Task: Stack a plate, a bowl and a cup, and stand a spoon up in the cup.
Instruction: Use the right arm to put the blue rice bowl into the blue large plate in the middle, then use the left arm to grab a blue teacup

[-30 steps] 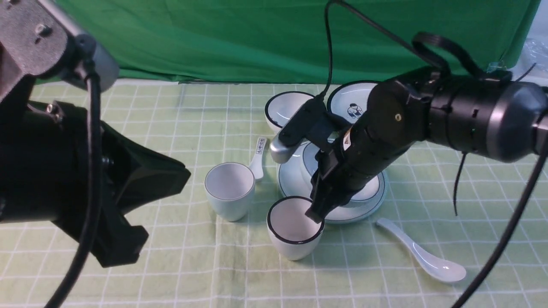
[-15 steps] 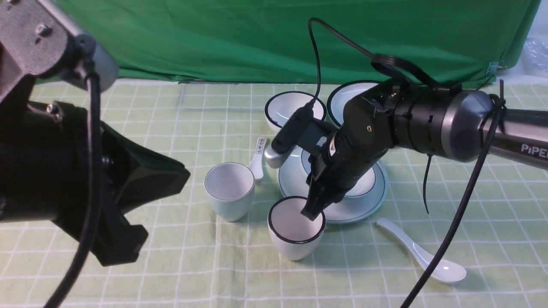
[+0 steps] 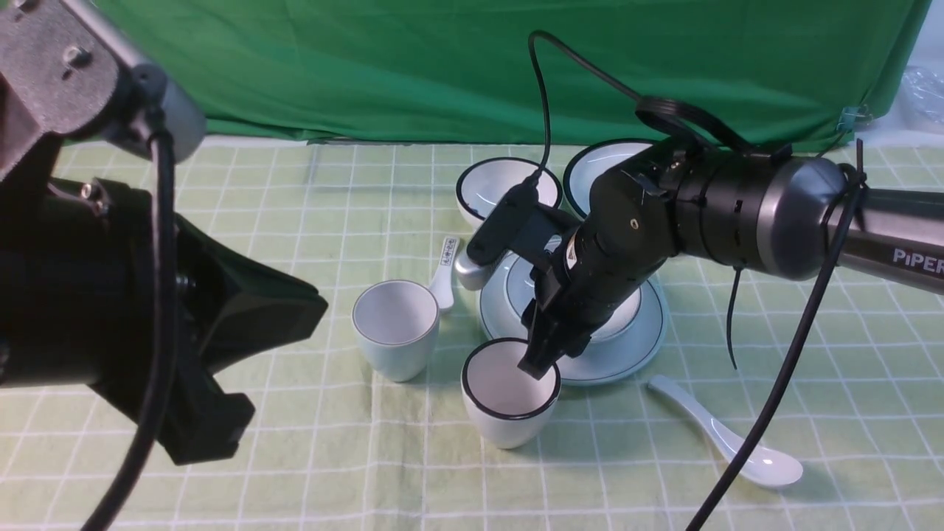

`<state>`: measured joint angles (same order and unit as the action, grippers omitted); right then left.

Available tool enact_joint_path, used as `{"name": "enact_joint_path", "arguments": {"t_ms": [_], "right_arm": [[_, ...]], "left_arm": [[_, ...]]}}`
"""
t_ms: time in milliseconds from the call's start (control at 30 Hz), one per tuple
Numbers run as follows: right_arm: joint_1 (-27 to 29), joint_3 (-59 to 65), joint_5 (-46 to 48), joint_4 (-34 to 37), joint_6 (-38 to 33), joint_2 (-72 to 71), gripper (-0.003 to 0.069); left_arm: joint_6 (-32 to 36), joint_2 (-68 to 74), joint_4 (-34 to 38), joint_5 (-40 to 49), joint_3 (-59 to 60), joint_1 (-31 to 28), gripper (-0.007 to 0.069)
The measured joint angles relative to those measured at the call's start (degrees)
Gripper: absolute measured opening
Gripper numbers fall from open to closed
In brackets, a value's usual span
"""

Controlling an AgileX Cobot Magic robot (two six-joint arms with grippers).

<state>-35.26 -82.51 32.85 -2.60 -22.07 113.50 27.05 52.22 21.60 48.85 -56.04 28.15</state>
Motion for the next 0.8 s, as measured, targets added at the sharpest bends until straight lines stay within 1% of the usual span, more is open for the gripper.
{"name": "enact_joint_path", "arguments": {"t_ms": [133, 467, 600, 667, 733, 800], "right_arm": [[0.00, 0.00, 0.00, 0.00, 0.00, 0.00, 0.0357], [0.00, 0.00, 0.60, -0.05, 0.05, -0.13, 0.0360], [0.00, 0.00, 1.08, -0.10, 0.05, -3.15, 0.0359], [0.00, 0.00, 2.43, -0.15, 0.48, -6.86, 0.0342], [0.00, 0.00, 5.41, -0.15, 2.15, -11.06, 0.0309], [0.00, -0.03, 10.70, -0.15, 4.26, -16.12, 0.0237]], "left_arm": [[0.00, 0.00, 0.00, 0.23, 0.00, 0.00, 0.0002], [0.00, 0.00, 0.00, 1.19, 0.00, 0.00, 0.0002], [0.00, 0.14, 0.00, 1.96, 0.00, 0.00, 0.0002], [0.00, 0.98, 0.00, 2.40, -0.07, 0.00, 0.0002], [0.00, 3.30, -0.20, 2.51, -0.20, 0.00, 0.0002], [0.00, 7.14, -0.93, 2.94, -0.75, 0.04, 0.0002]]}}
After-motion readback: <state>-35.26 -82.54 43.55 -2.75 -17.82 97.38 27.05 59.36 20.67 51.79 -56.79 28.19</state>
